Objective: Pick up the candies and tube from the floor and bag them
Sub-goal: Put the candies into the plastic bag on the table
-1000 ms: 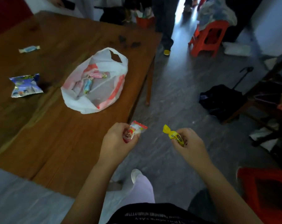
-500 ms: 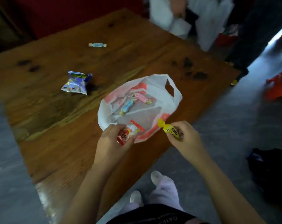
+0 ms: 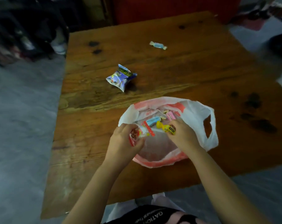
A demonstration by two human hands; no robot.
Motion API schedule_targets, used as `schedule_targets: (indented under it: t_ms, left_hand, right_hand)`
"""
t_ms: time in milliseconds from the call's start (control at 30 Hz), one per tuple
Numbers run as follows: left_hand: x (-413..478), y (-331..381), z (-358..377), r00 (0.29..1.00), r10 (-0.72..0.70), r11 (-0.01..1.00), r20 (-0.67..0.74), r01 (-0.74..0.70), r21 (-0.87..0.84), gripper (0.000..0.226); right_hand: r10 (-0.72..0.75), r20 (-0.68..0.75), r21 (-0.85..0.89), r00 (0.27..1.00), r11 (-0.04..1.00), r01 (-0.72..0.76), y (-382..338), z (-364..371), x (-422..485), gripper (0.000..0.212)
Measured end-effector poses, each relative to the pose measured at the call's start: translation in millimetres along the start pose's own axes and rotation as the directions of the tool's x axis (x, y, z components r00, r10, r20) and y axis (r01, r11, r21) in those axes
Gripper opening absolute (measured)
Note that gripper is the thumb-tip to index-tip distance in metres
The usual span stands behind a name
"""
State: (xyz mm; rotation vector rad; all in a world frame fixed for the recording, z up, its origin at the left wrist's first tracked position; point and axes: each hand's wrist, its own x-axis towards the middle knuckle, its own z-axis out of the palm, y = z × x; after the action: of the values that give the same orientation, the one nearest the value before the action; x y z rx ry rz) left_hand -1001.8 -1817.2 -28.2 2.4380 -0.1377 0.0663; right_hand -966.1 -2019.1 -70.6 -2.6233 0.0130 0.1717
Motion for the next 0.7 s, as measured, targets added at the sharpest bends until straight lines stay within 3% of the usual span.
schedule_targets:
  t_ms: [200,333,500,700]
  left_hand:
    - [4.5,0.1,11.1,0.999,-0.05,0.997,-0.008,0.05,0.053,0.039]
    - [15.1,6.4,21.7,0.999,-0.025,0.994,0.027,0.022,0.105,0.042]
    - [31.1,12.1,43.9,0.976,0.015,0.985,0.215,-0.051,0.165,0.042]
    - [35.6,8.4,65.1,0.932,-0.063,0.904,0.356,-0.098,0.416,0.043]
  right_hand:
    - [-0.045,0.043,-0.061,0.998,0.997,0.048,0.9,7.4,10.3,0.022]
    - [-0.041,0.047,0.094,0.998,0.995,0.037,9.8,-1.8,6.9,0.027]
    - [-0.06,-0.108,0.23,0.992,0.97,0.084,22.1,-29.9,-7.7,0.028]
    - [-0.074,-0.222,0.259,0.972,0.957,0.132,33.4,-45.2,-25.9,0.022]
